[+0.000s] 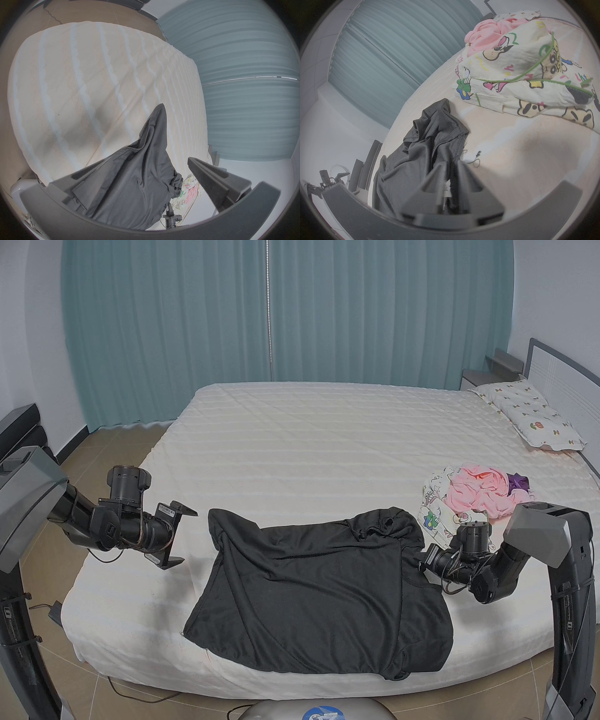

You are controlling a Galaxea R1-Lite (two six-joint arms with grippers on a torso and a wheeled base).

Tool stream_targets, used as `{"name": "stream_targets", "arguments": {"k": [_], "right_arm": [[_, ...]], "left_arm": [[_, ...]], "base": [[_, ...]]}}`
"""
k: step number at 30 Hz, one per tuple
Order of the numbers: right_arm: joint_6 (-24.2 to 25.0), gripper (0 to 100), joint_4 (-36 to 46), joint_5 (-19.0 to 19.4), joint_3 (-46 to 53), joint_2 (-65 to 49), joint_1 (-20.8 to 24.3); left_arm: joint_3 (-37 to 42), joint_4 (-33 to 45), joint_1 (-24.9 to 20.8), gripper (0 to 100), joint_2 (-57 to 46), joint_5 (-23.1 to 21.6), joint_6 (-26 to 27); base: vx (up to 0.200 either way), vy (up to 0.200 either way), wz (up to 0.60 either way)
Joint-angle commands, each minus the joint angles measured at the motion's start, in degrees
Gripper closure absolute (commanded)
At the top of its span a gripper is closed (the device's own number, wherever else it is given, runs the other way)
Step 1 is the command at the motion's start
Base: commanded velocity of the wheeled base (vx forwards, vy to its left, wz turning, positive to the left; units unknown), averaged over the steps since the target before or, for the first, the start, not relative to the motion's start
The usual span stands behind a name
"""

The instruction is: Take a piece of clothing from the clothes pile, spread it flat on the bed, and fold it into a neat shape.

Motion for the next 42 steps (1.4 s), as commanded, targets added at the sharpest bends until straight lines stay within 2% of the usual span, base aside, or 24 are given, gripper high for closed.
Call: {"name": "stream_targets", "arguments": {"k": [1, 10, 23, 24, 34, 37, 41, 42], "right_arm": [[0.1, 100, -0.3, -0.1, -1.1, -0.2, -0.9], [0.7, 100, -2.1, -0.2, -4.5, -3.3, -5.3], [0.0, 100, -3.1, -0.9, -13.2, -0.4, -5.2], [0.0, 0, -3.1, -1.0, -13.4, 0.0, -5.2], [-0.3, 0, -3.5, -0.5, -8.0, -3.6, -6.8], [0.2, 0, -3.5, -0.3, 1.0, -8.7, -6.1], [0.8, 0, -3.6, -0.7, 10.6, -12.6, -4.0], [0.8, 0, -3.6, -0.7, 10.6, -12.6, -4.0]], "left_arm": [[0.0, 0.0, 0.0, 0, 0.3, 0.0, 0.1], [0.0, 0.0, 0.0, 0, 0.7, 0.1, 0.1], [-0.1, 0.0, 0.3, 0, 1.0, 0.0, 0.2], [0.0, 0.1, 0.3, 0, 1.0, 0.0, 0.2], [1.3, 0.2, 0.3, 0, 0.5, -1.6, 0.8], [4.0, 0.1, 0.3, 0, 0.6, -1.7, 6.6], [8.3, 0.4, -0.3, 0, 0.1, -1.7, 12.3], [8.3, 0.4, -0.3, 0, 0.1, -1.7, 12.3]], "base": [[0.0, 0.0, 0.0], [0.0, 0.0, 0.0], [0.0, 0.0, 0.0], [0.0, 0.0, 0.0], [0.0, 0.0, 0.0], [0.0, 0.0, 0.0], [0.0, 0.0, 0.0], [0.0, 0.0, 0.0]]}}
